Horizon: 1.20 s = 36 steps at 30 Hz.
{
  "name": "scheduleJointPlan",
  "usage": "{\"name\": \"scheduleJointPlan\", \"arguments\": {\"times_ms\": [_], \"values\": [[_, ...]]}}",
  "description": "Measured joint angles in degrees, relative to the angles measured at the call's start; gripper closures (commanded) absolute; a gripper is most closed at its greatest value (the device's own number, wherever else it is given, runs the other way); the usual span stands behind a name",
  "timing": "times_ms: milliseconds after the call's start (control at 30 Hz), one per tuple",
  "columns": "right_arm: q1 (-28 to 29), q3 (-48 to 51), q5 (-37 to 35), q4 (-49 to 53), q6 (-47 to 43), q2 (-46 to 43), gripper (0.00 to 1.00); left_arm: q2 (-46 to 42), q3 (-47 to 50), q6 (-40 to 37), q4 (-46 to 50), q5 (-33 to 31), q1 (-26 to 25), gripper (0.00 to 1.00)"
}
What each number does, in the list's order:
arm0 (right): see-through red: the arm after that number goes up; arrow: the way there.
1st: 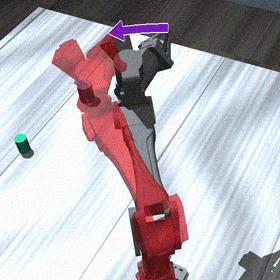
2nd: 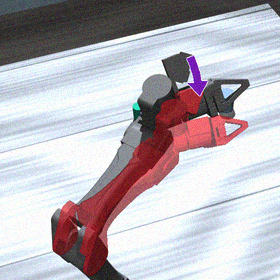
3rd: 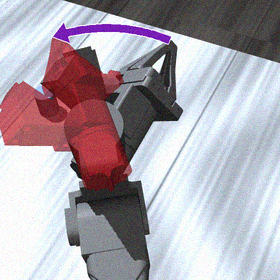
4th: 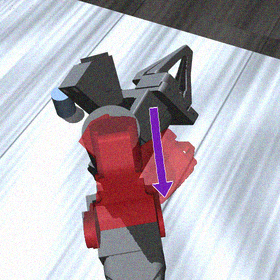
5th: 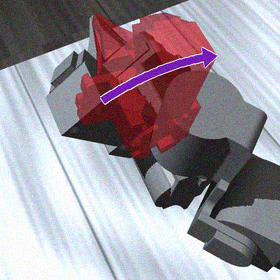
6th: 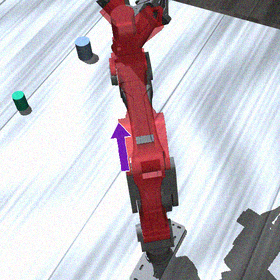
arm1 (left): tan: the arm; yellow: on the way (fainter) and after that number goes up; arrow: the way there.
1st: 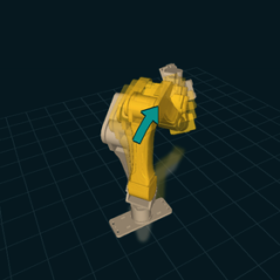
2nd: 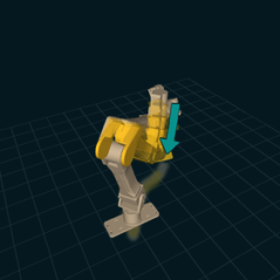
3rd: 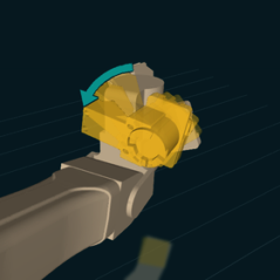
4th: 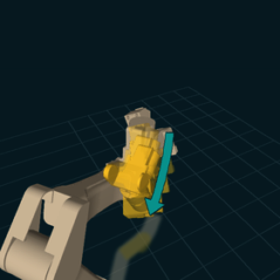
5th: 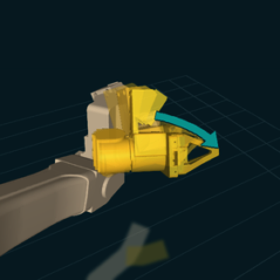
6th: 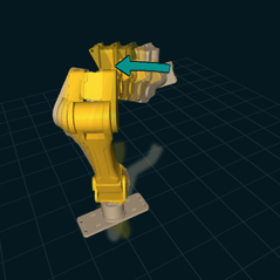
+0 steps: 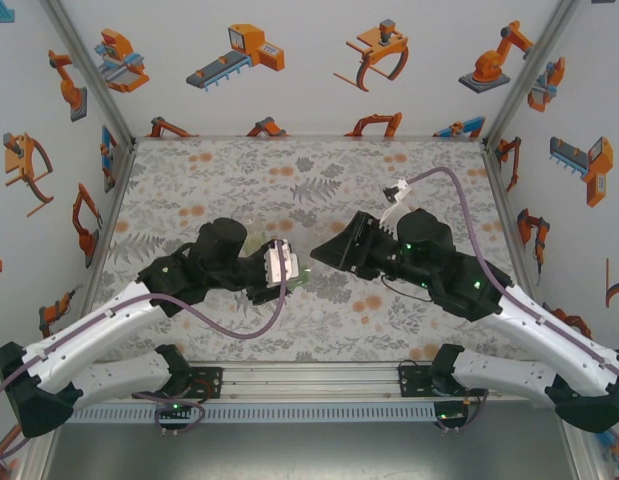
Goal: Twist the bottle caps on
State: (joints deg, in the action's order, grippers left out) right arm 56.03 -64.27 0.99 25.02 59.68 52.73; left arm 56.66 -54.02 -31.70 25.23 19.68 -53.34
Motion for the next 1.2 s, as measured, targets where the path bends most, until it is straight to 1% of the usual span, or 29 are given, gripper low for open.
{"name": "scheduleJointPlan", "arguments": {"times_ms": [167,333,600,767,867,1000,1133,1200], "values": [[0.0,-0.1,2.2,-0.7,-10.8,-1.9,0.40,-0.3,-0.3,0.5,0.0,2.3,0.0,1.00],[0.0,-0.3,8.1,-2.3,-23.5,-2.1,0.40,-2.2,-0.3,1.4,0.1,4.4,0.0,1.00],[0.0,-1.7,16.9,-1.2,-45.8,-2.9,0.40,-3.9,0.0,1.4,0.8,6.6,0.0,1.00],[0.0,0.7,22.6,-2.6,-58.9,-5.7,0.42,-3.9,0.2,1.4,2.2,7.6,0.0,1.00],[0.0,2.4,25.2,-4.2,-63.6,-6.3,0.44,-3.9,0.2,1.2,3.1,8.1,0.0,1.00],[0.0,2.5,28.0,-6.0,-67.3,-4.3,0.46,-3.9,0.2,0.9,4.3,8.7,0.0,1.00],[0.0,2.5,29.6,-6.6,-68.8,-1.4,0.54,-4.3,0.2,0.4,5.5,8.9,0.0,1.00],[0.0,2.5,30.1,-7.0,-69.0,-0.2,0.57,-4.7,0.2,-0.1,6.1,8.9,0.0,1.00]]}}
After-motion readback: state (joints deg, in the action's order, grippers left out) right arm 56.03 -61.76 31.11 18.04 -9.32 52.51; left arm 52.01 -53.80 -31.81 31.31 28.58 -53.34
